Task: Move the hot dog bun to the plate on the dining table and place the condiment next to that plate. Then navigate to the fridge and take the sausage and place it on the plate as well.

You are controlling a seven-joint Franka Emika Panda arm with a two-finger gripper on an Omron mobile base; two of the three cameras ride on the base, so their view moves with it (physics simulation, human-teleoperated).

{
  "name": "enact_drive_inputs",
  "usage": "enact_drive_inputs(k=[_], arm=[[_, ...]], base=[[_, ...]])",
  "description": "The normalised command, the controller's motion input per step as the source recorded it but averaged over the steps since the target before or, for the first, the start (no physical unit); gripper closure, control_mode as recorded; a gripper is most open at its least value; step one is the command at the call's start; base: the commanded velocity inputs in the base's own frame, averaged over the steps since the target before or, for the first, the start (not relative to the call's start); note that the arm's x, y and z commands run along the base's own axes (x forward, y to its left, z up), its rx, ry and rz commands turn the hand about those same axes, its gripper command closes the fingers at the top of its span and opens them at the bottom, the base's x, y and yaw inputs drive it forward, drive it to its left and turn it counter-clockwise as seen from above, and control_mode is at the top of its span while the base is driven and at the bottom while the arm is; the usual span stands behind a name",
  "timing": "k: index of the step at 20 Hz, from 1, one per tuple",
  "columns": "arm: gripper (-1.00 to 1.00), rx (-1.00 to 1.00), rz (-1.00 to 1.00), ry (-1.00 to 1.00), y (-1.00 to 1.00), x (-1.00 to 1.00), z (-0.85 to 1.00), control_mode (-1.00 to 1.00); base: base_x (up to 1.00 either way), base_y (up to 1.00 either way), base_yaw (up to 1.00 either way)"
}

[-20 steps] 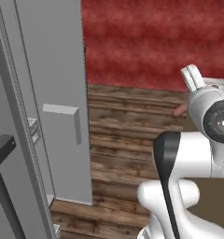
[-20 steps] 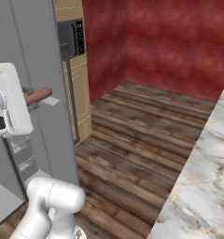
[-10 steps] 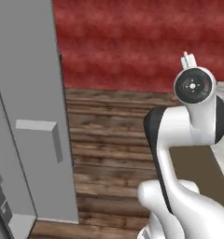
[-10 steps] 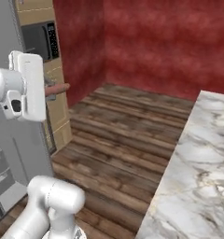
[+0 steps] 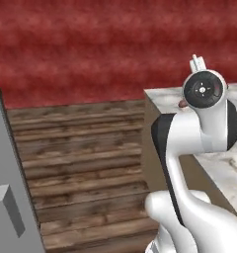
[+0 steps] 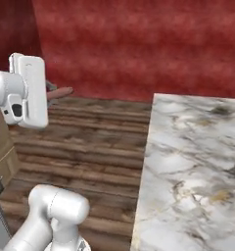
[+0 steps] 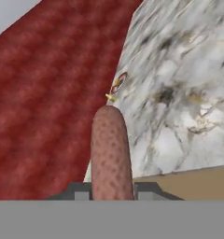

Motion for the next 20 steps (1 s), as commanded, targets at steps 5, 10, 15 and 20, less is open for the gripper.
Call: enact_drive_inputs(k=[5, 10, 15, 20], arm=[[1.0, 0.0, 0.0, 0.0, 0.0, 0.0, 0.0, 1.0], [1.0, 0.0, 0.0, 0.0, 0.0, 0.0, 0.0, 1.0], [1.0, 0.0, 0.0, 0.0, 0.0, 0.0, 0.0, 1.0], [1.0, 0.0, 0.0, 0.0, 0.0, 0.0, 0.0, 1.0]], base=[[0.25, 0.25, -0.69], [0.76, 0.9, -0.4], [0.97, 0.8, -0.25], [1.0, -0.03, -0.09]])
